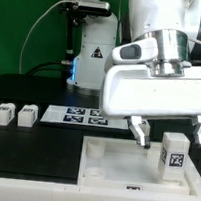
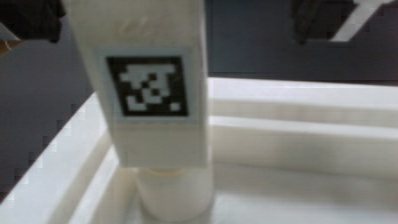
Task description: Assemble one leg
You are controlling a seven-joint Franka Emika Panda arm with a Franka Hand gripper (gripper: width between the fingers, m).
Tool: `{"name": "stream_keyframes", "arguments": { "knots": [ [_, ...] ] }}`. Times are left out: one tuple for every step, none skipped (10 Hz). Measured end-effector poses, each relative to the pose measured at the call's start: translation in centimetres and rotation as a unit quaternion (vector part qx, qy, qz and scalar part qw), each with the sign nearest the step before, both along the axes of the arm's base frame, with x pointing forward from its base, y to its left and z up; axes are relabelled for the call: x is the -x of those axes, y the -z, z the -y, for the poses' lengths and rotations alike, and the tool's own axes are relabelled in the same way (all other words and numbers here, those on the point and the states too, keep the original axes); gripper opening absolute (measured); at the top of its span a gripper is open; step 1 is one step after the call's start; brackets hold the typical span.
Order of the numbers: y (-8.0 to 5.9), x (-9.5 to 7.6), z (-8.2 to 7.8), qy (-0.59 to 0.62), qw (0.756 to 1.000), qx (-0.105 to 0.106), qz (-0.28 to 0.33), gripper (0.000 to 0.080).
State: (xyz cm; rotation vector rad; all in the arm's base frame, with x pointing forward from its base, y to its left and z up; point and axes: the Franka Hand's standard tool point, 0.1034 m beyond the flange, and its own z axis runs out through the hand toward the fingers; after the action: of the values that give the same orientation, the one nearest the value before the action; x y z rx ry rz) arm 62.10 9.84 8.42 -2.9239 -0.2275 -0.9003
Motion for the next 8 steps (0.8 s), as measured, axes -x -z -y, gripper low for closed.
{"name": "stream_keyframes", "arguments": {
  "knots": [
    [0.17, 0.07, -0.09, -0.001, 1.000, 0.000, -0.001, 0.0648],
    [0.19, 0.08, -0.09, -0.001, 1.000, 0.000, -0.003, 0.0649],
    [0.30, 0.09, -0.23, -0.003, 1.000, -0.001, -0.015, 0.0649],
    [0.36, 0.08, -0.18, -0.002, 1.000, 0.000, -0.014, 0.0649],
    [0.44, 0.13, -0.19, -0.003, 1.000, 0.000, -0.016, 0.0649],
    [1.11, 0.64, -0.54, -0.005, 0.997, -0.004, -0.074, 0.0649],
    [0.74, 0.59, -0.82, -0.005, 0.991, -0.008, -0.135, 0.0649],
    [0.23, 0.36, -0.95, 0.001, 0.981, -0.012, -0.195, 0.0649]
  ]
}}
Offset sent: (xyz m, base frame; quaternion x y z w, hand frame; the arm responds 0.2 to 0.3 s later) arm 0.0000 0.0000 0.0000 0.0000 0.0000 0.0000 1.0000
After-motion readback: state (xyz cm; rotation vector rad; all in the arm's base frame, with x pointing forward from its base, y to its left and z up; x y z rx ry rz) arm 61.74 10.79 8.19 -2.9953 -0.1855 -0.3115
